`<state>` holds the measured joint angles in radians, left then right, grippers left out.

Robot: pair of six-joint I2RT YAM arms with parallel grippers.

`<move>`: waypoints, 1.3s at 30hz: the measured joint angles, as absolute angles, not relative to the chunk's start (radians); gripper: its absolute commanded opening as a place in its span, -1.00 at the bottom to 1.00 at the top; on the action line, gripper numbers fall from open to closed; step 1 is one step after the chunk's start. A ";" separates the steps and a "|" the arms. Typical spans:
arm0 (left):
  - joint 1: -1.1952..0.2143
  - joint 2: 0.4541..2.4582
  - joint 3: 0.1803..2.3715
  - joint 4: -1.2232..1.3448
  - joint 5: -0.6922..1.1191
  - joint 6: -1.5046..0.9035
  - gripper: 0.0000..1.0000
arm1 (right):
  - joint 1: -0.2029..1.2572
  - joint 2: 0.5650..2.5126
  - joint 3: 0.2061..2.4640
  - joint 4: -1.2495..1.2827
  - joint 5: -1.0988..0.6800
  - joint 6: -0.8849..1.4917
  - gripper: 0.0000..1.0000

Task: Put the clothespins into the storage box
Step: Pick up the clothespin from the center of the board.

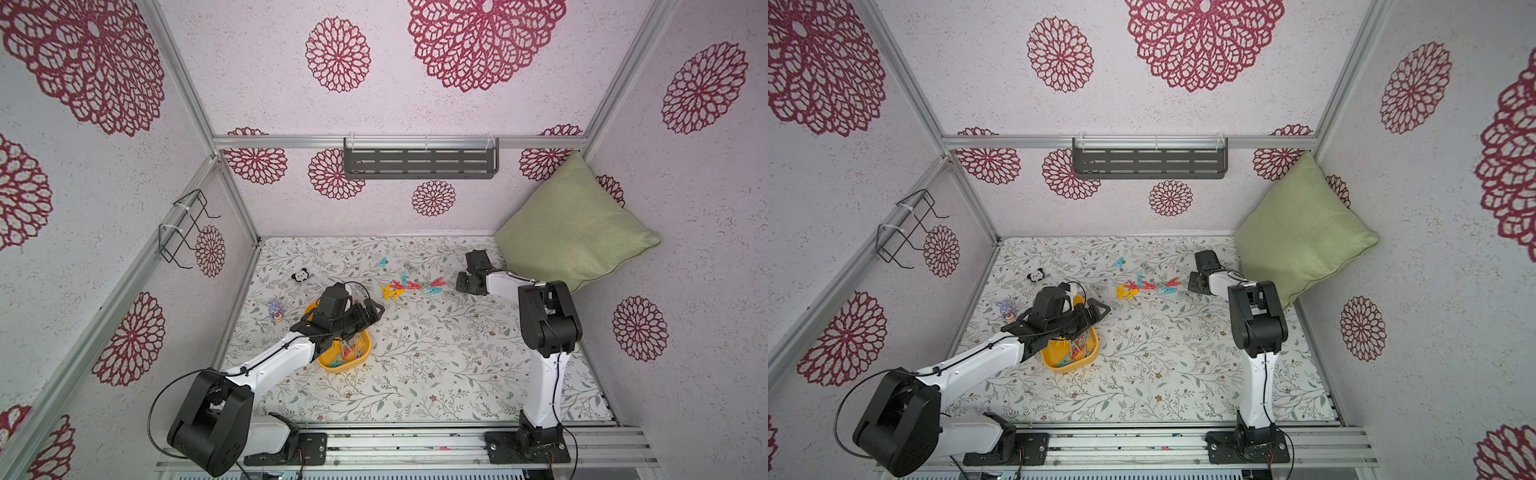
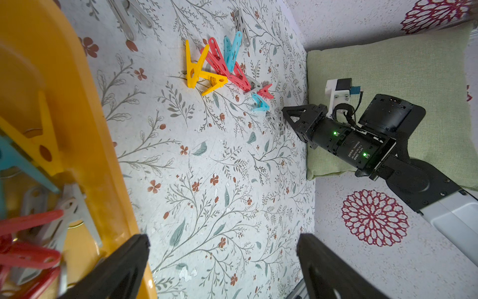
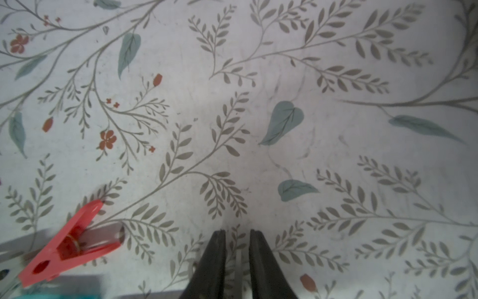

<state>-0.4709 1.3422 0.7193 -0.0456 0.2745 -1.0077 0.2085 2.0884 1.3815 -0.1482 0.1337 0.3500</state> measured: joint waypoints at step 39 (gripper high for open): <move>-0.196 1.002 0.754 -0.334 0.202 -0.894 0.95 | 0.608 1.810 1.228 -0.091 0.067 0.377 -1.00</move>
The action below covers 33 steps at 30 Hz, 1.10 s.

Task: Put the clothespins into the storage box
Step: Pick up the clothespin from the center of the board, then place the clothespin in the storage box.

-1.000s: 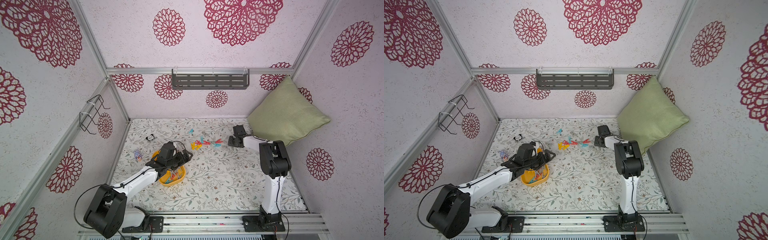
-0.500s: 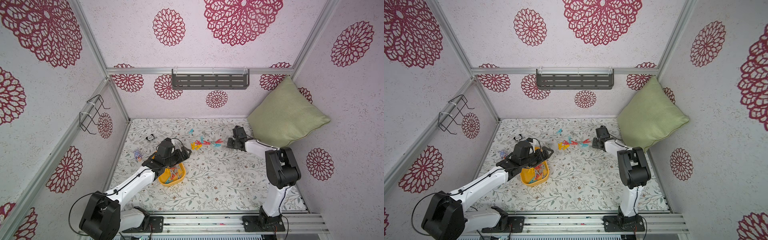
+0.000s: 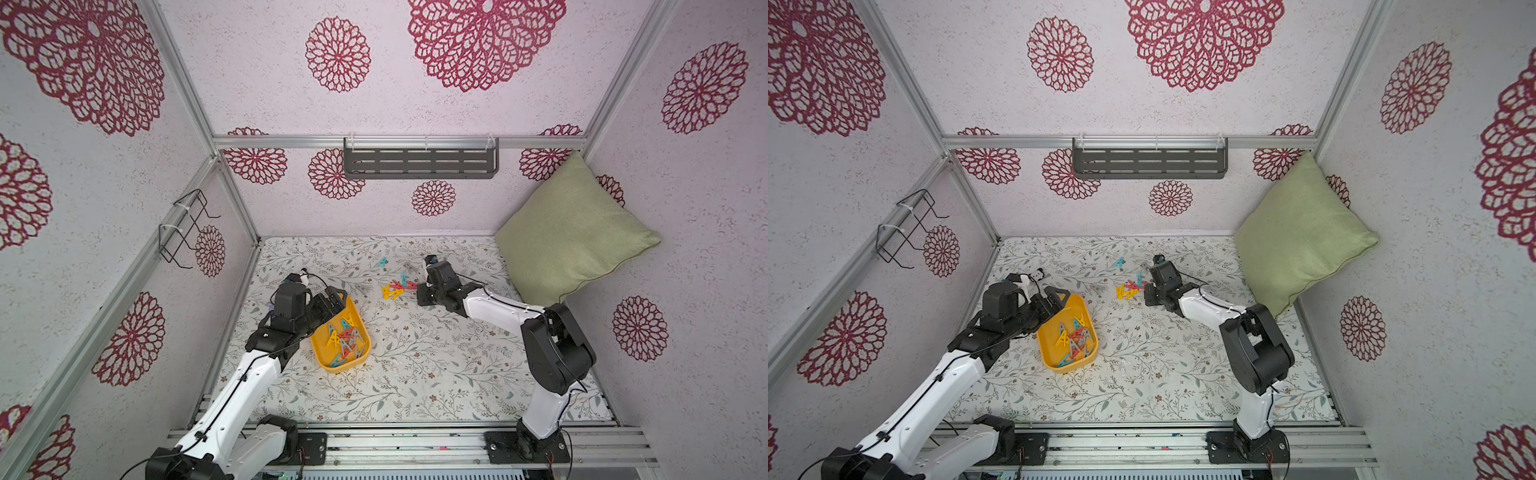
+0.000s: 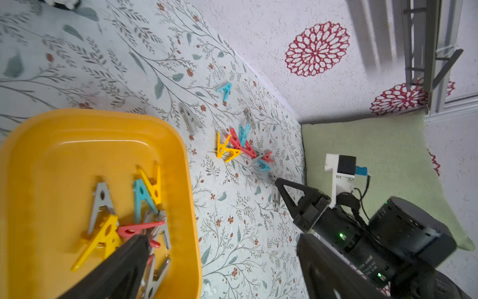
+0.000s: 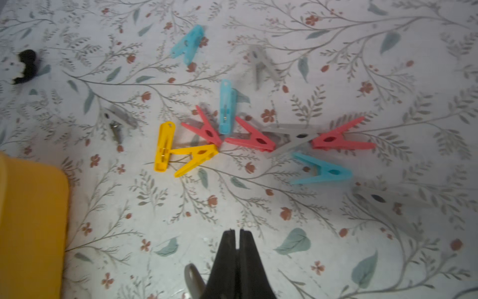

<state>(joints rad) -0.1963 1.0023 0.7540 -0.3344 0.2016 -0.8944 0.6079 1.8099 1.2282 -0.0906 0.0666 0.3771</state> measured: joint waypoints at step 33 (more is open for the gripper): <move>0.204 0.756 0.548 -0.464 0.458 -0.884 0.95 | 0.994 2.171 1.710 -0.219 -0.019 0.364 -0.38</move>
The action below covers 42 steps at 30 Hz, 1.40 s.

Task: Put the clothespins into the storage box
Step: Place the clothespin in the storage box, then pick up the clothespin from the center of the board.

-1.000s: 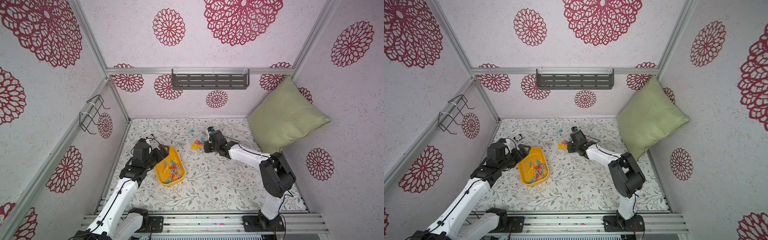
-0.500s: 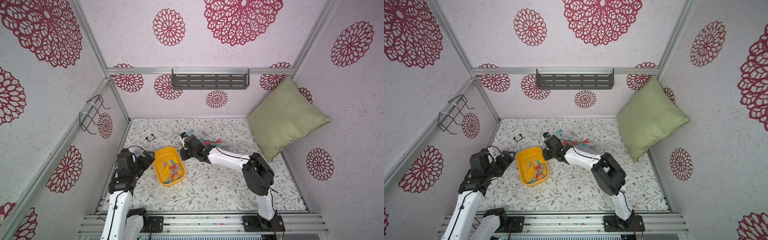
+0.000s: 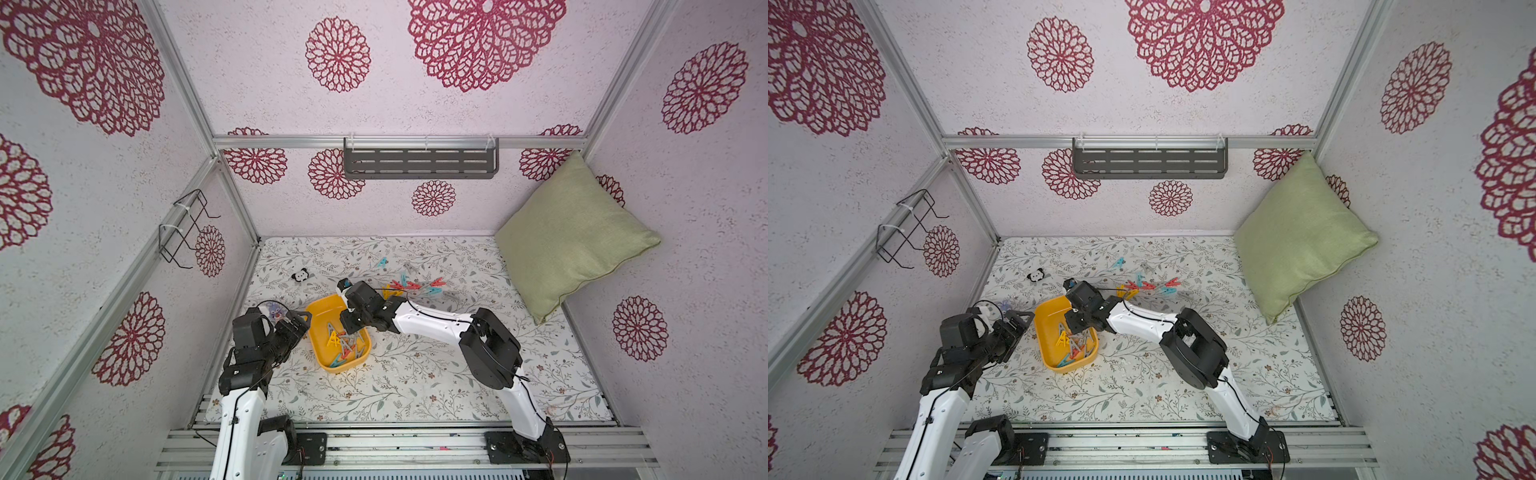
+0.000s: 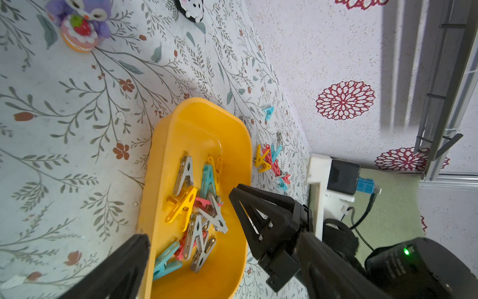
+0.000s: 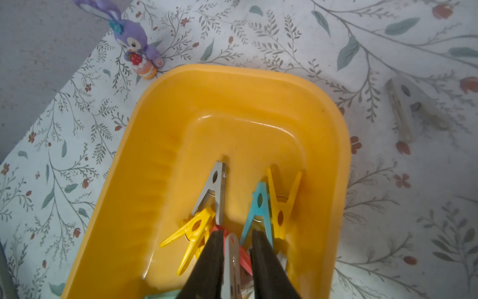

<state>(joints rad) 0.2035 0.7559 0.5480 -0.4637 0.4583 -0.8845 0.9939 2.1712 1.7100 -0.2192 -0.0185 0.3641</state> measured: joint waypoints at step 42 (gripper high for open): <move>-0.413 1.198 0.671 -0.138 0.244 -1.008 0.95 | 0.364 2.226 1.642 -0.184 0.133 0.412 -0.05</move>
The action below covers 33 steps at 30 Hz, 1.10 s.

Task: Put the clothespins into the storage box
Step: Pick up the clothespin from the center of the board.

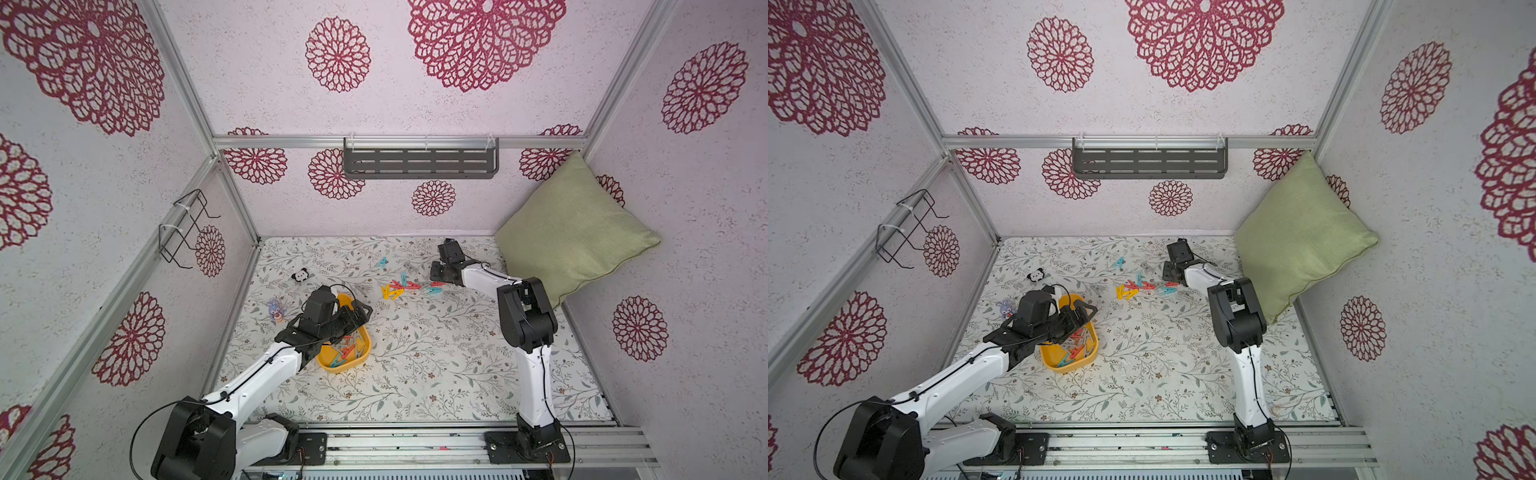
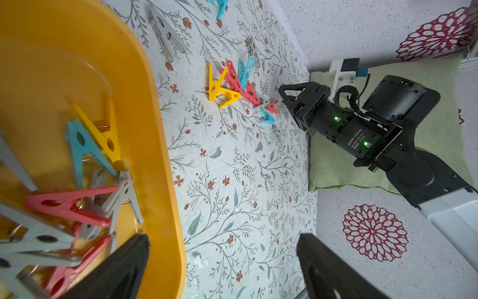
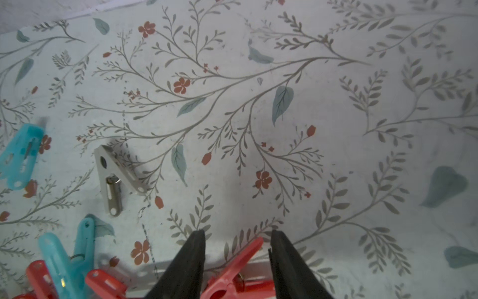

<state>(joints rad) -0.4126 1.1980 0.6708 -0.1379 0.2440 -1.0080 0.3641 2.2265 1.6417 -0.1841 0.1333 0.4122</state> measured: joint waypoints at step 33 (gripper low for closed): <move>-0.425 1.233 0.671 -0.112 0.236 -1.012 0.95 | 0.363 2.286 1.703 -0.238 0.154 0.426 -0.37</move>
